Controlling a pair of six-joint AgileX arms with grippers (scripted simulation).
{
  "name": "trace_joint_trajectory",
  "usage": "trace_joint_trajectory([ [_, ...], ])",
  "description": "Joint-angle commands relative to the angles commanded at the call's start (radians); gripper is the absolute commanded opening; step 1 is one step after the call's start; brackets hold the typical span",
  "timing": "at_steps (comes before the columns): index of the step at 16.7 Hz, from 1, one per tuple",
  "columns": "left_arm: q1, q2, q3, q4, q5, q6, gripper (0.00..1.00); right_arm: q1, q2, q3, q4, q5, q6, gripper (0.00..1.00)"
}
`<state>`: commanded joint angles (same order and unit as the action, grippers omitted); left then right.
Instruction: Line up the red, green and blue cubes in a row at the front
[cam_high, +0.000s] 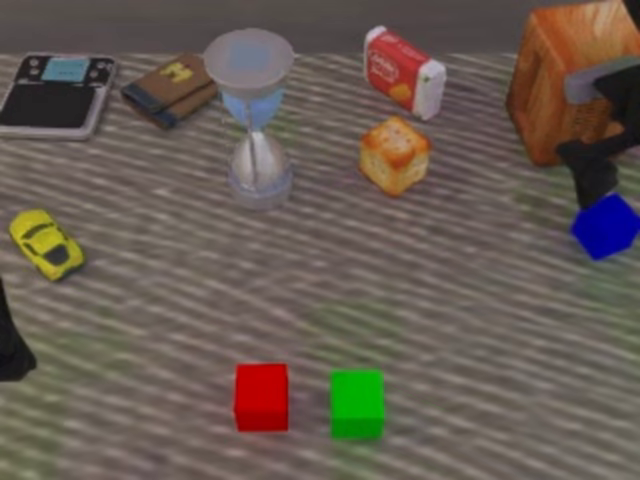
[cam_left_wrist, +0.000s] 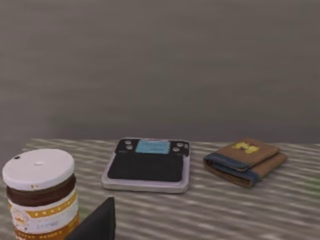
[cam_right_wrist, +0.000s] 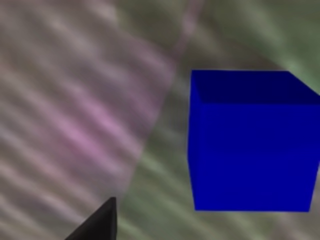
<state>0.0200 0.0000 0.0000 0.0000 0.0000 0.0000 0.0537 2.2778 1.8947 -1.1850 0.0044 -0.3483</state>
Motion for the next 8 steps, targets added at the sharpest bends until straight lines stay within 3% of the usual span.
trace_joint_trajectory([
  [3,0.000,0.000,0.000,0.000,0.000,0.000,1.00,-0.002,0.016,-0.029,0.040,0.000,0.003,1.00],
  [8,0.000,0.000,0.000,0.000,0.000,0.000,1.00,-0.002,0.091,-0.145,0.241,0.000,0.004,1.00],
])
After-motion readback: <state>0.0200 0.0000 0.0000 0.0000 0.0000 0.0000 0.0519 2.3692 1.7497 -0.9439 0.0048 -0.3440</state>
